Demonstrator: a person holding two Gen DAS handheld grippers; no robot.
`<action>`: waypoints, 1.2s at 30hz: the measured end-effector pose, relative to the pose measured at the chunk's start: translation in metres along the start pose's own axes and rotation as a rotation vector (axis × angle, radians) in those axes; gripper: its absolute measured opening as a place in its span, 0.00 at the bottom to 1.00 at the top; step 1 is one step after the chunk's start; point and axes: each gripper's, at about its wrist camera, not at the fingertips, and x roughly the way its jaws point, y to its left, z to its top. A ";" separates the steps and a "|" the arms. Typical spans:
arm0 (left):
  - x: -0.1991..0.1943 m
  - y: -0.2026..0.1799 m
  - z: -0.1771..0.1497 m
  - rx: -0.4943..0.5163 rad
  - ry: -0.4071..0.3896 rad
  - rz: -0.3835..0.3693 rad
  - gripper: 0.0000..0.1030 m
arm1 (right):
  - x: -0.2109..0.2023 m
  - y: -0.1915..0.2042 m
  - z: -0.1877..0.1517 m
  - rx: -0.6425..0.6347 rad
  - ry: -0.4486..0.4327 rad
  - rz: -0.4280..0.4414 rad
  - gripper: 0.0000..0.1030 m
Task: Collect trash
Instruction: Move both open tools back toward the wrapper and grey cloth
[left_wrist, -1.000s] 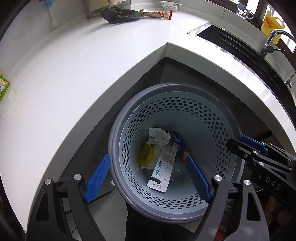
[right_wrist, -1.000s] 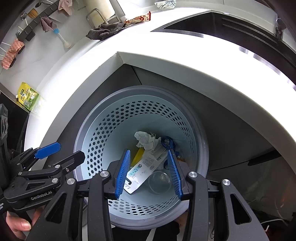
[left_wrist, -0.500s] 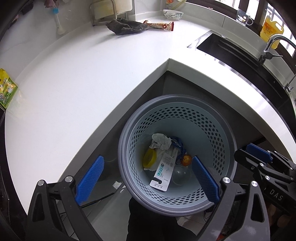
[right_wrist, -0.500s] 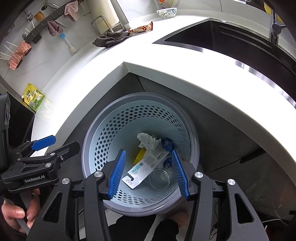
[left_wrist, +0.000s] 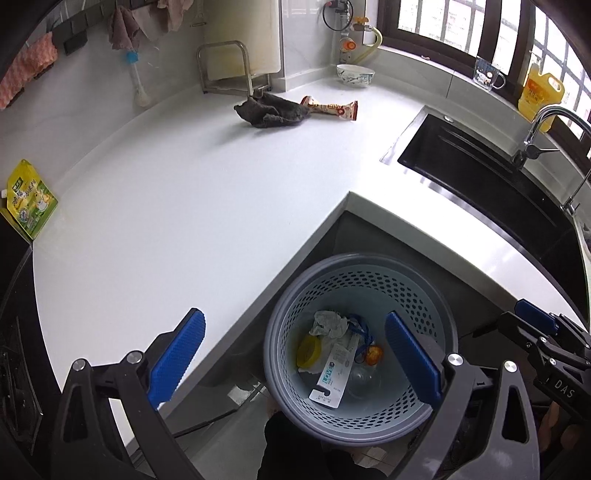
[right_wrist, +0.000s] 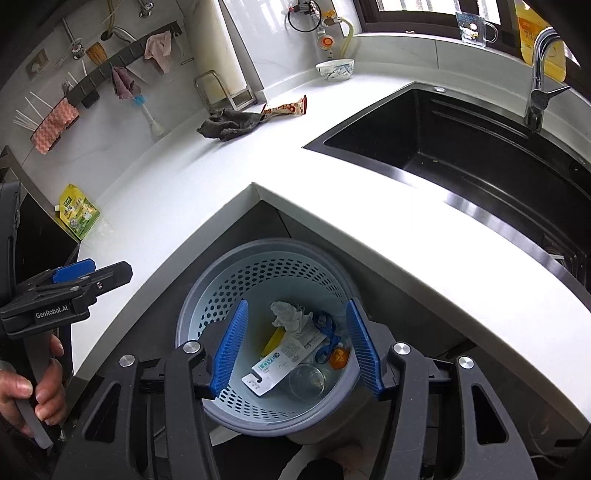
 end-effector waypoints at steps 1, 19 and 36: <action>-0.002 0.001 0.006 0.000 -0.011 -0.003 0.93 | 0.000 -0.001 0.004 0.008 -0.009 -0.004 0.54; 0.022 0.014 0.113 0.093 -0.110 -0.071 0.93 | 0.023 0.024 0.099 0.037 -0.150 -0.061 0.59; 0.086 0.063 0.179 0.125 -0.121 -0.062 0.93 | 0.118 0.041 0.190 0.003 -0.112 -0.090 0.61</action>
